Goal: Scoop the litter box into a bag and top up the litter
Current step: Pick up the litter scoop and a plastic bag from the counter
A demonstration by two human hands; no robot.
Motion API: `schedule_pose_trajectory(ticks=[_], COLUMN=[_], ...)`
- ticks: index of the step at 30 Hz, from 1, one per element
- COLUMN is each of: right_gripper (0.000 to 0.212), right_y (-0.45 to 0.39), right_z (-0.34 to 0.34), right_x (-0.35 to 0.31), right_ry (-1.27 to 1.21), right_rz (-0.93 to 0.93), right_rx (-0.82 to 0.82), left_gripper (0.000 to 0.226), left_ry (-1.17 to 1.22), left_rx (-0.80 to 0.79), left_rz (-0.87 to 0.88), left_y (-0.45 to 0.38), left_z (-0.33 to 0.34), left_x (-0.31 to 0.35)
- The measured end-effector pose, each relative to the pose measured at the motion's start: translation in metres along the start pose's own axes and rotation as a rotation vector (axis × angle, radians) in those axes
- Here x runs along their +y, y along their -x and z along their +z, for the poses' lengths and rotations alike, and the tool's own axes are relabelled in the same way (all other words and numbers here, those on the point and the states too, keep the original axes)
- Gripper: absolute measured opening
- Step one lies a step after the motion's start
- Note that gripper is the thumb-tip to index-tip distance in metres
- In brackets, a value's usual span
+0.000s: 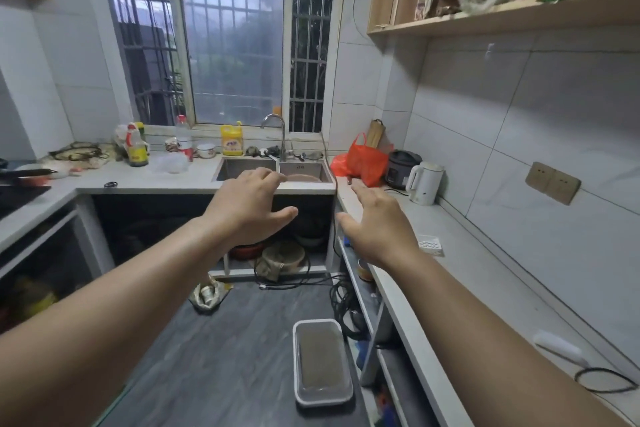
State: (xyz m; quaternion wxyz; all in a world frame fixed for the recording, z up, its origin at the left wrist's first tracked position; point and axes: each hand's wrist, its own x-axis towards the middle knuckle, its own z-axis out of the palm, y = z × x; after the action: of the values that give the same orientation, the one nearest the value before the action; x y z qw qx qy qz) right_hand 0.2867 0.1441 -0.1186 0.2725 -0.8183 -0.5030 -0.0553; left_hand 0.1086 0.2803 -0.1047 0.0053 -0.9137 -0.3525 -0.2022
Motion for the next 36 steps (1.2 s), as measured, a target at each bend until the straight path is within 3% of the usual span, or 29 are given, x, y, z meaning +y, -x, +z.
schedule_pose_trajectory(ticks=[10, 21, 30, 36], right_gripper=[0.065, 0.061, 0.057, 0.055], right_y=[-0.043, -0.144, -0.224, -0.261], right_z=[0.040, 0.136, 0.218, 0.267], right_x=[0.048, 0.089, 0.094, 0.086], right_ry=[0.019, -0.092, -0.035, -0.002], right_rz=[0.171, 0.251, 0.370, 0.569], right_rx=[0.013, 0.000, -0.051, -0.008], left_gripper=[0.072, 0.071, 0.071, 0.071], left_ry=[0.016, 0.042, 0.095, 0.163], left_rx=[-0.083, -0.187, -0.230, -0.273], left_rz=[0.087, 0.114, 0.159, 0.293], left_y=[-0.062, -0.160, -0.245, -0.297], left_z=[0.062, 0.156, 0.218, 0.262], left_x=[-0.017, -0.031, -0.095, -0.140])
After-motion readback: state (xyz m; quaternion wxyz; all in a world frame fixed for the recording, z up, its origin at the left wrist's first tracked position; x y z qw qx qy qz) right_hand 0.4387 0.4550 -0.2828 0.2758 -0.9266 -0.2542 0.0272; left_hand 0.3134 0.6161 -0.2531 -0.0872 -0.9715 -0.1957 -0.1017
